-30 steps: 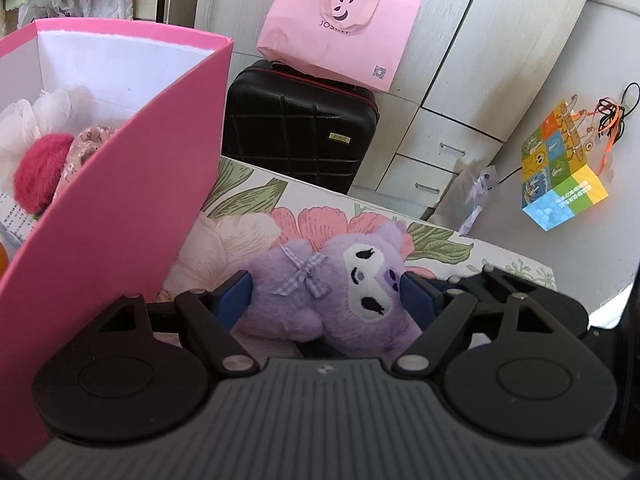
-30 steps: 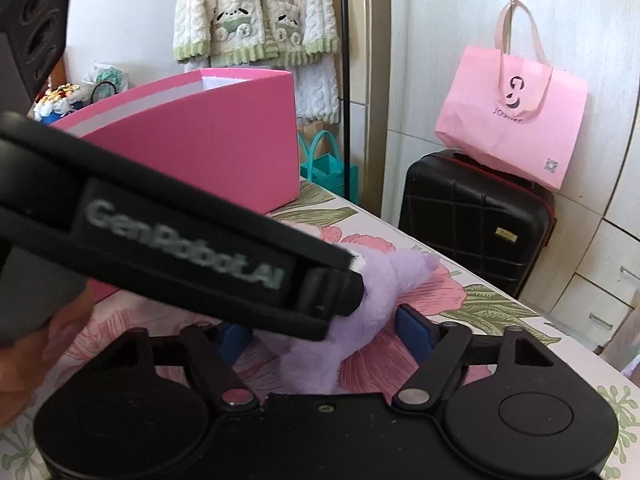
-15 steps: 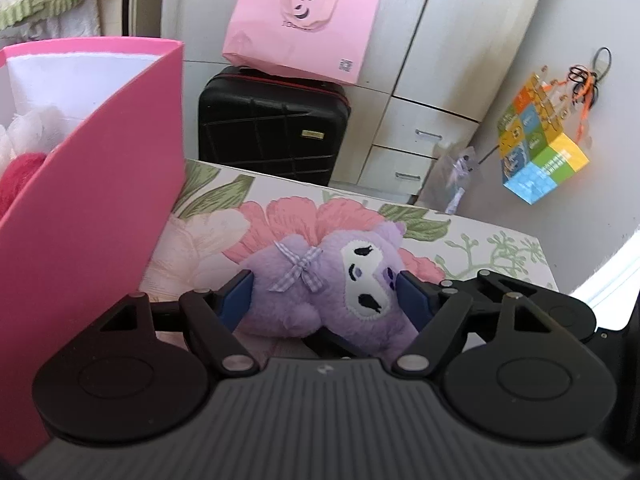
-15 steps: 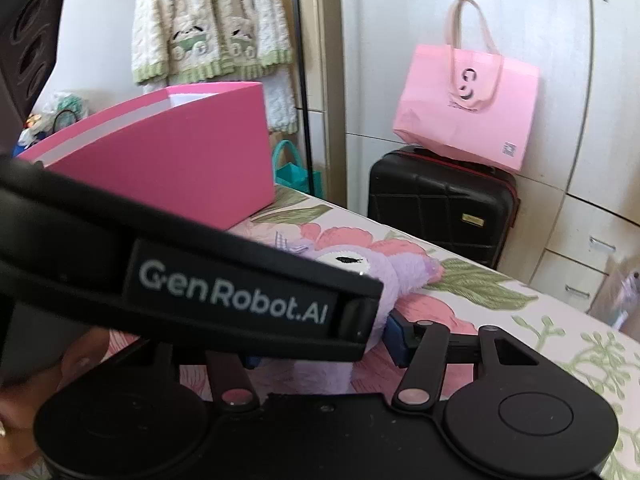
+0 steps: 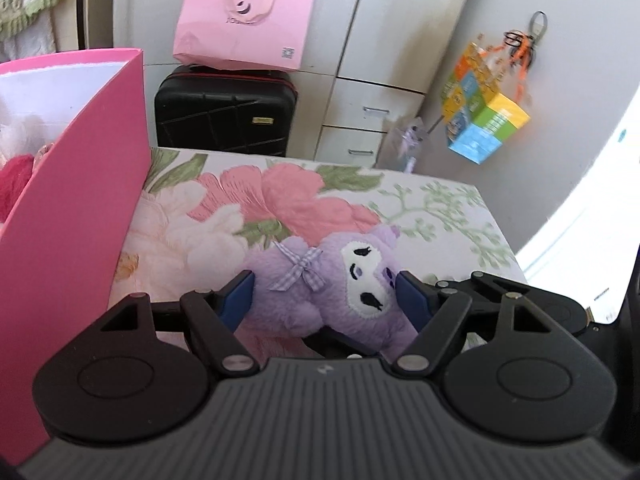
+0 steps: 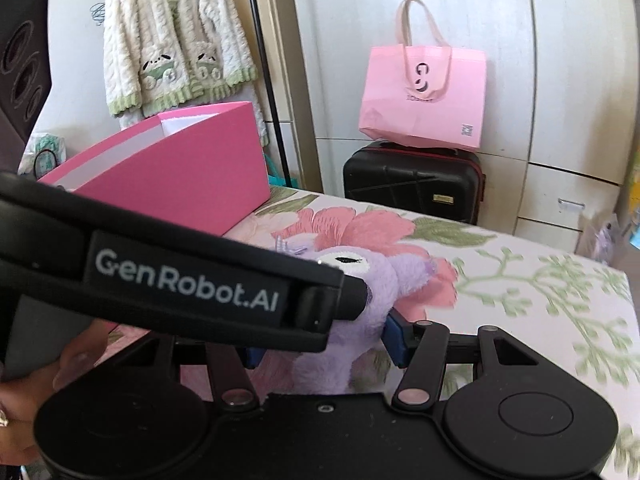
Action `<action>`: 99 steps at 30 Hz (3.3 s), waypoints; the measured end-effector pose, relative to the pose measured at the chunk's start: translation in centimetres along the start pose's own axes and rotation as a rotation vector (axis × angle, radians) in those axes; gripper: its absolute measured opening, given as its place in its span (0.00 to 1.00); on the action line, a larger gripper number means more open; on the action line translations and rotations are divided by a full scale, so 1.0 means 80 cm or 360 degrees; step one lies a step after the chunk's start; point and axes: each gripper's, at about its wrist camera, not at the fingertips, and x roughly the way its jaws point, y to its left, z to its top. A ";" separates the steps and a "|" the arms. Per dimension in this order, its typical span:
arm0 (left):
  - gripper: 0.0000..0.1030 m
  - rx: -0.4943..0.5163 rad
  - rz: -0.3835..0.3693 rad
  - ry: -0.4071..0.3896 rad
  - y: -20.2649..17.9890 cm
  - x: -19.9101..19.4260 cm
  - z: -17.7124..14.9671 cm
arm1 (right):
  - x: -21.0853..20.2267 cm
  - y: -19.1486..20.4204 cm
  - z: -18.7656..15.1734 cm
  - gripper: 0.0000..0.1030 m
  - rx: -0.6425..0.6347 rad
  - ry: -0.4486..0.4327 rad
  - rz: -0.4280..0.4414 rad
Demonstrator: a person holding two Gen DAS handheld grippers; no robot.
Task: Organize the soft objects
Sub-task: 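Close the left tool on the purple plush while the right tool grips its other side, then lift the purple plush with both tools and carry it over the pink box, then open both tools to drop the purple plush into the pink box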
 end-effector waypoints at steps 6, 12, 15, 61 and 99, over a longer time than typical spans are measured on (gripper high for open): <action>0.72 0.0096 -0.0048 -0.0026 -0.011 -0.038 -0.025 | -0.036 0.022 -0.024 0.60 0.0053 -0.0053 -0.0052; 0.72 0.0175 -0.0100 -0.0057 -0.016 -0.080 -0.050 | -0.073 0.050 -0.041 0.60 0.0076 -0.0106 -0.0092; 0.71 0.0209 -0.0136 -0.0075 -0.016 -0.101 -0.063 | -0.089 0.066 -0.049 0.60 0.0085 -0.0139 -0.0117; 0.69 0.0128 0.0039 -0.0512 0.155 -0.296 0.024 | -0.092 0.252 0.111 0.64 -0.0249 -0.0366 0.0207; 0.71 -0.0160 0.0157 -0.0499 0.224 -0.262 0.008 | -0.019 0.188 0.094 0.67 -0.0383 -0.0172 0.0204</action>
